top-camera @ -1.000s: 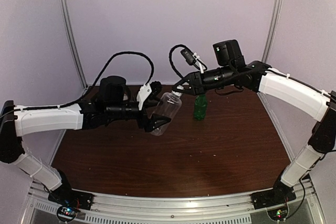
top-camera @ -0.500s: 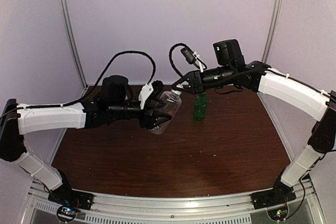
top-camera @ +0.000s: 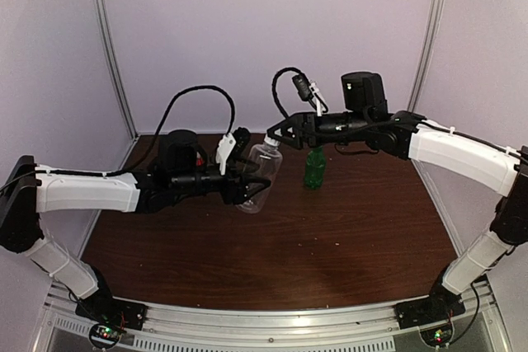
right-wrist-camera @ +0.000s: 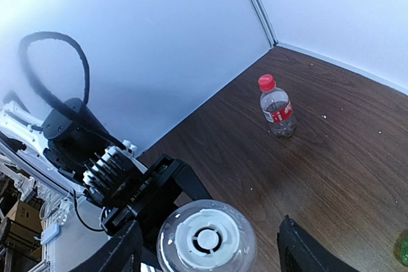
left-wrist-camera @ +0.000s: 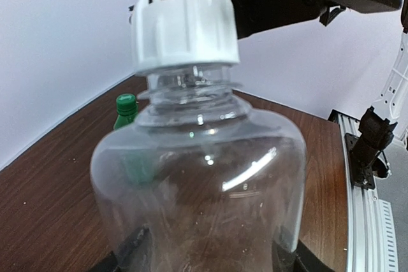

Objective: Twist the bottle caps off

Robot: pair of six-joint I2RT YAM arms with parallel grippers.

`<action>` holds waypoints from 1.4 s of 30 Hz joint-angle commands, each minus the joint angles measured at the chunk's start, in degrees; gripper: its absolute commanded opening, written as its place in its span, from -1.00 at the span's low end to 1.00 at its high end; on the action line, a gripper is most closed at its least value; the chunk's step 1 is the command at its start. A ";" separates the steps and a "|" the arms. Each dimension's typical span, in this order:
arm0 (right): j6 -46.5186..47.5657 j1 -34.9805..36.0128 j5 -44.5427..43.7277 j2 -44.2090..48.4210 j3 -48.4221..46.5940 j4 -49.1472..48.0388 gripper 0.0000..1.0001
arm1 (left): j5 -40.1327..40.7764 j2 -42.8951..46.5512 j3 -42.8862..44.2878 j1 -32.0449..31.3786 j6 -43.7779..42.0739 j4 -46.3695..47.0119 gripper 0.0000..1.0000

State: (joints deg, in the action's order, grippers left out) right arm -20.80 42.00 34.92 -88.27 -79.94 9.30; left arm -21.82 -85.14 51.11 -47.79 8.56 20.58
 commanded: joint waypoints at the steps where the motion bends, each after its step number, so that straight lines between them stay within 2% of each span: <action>1: -2.74 1.31 -2.61 1.49 1.27 -6.92 0.50 | 1.76 -0.65 -0.51 -0.29 3.95 7.99 -0.23; 5: -3.25 2.12 -3.91 0.79 1.35 -7.88 0.48 | 2.31 -0.74 -0.27 -0.28 4.59 7.73 -0.24; 12: -3.46 2.70 -5.46 -0.28 1.04 -9.12 0.05 | 2.36 -0.54 -0.33 -0.29 4.99 7.55 -0.24; 15: -3.54 2.79 -5.75 -0.91 0.93 -9.11 -0.05 | 2.30 -0.33 -0.40 -0.29 5.12 7.71 -0.24; 20: -3.94 2.91 -5.96 -1.90 1.10 -9.14 -0.06 | 2.15 -0.20 -0.48 -0.29 5.11 7.90 -0.24; 26: -4.05 2.87 -5.65 -2.74 0.85 -9.17 -0.17 | 2.44 0.17 -0.90 -0.29 4.90 8.14 -0.25; 30: -4.07 2.91 -5.37 -2.84 1.13 -10.59 -0.50 | 2.52 0.56 -1.57 -0.29 4.79 8.72 -0.26; 34: -3.20 2.91 -4.33 -2.44 1.79 -12.25 -1.00 | 1.92 1.08 -2.69 -0.29 4.77 10.40 -0.27; 38: 0.28 2.65 1.41 -1.81 2.22 -14.08 -1.00 | -3.61 1.78 -3.20 -0.29 5.09 12.19 -0.27; 42: 7.16 2.32 13.77 -1.94 1.55 -14.19 -1.00 | -16.10 2.26 -3.35 -0.29 6.19 14.75 -0.26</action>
State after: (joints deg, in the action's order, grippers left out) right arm -21.21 44.27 34.74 -90.98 -77.97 -0.58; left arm -22.81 -85.01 48.07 -47.57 13.56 28.40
